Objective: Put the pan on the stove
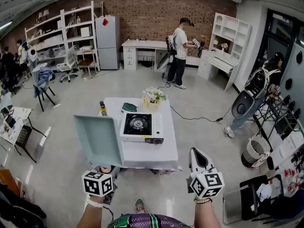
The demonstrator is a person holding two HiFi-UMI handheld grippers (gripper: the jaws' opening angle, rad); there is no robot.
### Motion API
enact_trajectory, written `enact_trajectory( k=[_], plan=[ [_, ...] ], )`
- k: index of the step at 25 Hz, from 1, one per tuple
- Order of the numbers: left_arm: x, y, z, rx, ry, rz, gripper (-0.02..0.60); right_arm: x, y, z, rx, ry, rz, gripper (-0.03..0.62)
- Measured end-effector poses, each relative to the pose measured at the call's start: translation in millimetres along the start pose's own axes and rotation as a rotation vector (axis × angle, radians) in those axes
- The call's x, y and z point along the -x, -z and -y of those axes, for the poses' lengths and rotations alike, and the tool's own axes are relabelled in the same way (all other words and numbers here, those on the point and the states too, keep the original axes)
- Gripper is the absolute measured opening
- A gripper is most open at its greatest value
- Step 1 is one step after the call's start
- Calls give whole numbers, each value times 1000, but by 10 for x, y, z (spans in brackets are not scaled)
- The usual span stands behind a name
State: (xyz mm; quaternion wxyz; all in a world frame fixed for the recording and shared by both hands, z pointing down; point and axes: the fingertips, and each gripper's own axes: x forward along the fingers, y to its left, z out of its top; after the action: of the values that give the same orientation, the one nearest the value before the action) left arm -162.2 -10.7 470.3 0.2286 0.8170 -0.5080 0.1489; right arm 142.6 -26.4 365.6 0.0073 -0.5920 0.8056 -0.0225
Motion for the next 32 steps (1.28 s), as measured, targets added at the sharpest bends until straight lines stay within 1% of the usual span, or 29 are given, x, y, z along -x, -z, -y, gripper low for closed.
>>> enact_trajectory(
  k=[3, 9, 15, 23, 32],
  plan=[
    [-126, -106, -105, 5, 15, 0, 74, -204, -51, -18, 3, 0, -3, 2],
    [-338, -290, -389, -17, 30, -16, 74, -588, -122, -137, 10, 4, -15, 2],
    [-569, -538, -655, -34, 49, -7, 74, -1016, -217, -276, 37, 2, -23, 2],
    [-875, -602, -939, -60, 49, -23, 74, -1475, -109, -360, 45, -4, -34, 2],
    [-1278, -677, -1128, -72, 85, -53, 74, -1829, -23, -309, 44, 17, -36, 2]
  ],
)
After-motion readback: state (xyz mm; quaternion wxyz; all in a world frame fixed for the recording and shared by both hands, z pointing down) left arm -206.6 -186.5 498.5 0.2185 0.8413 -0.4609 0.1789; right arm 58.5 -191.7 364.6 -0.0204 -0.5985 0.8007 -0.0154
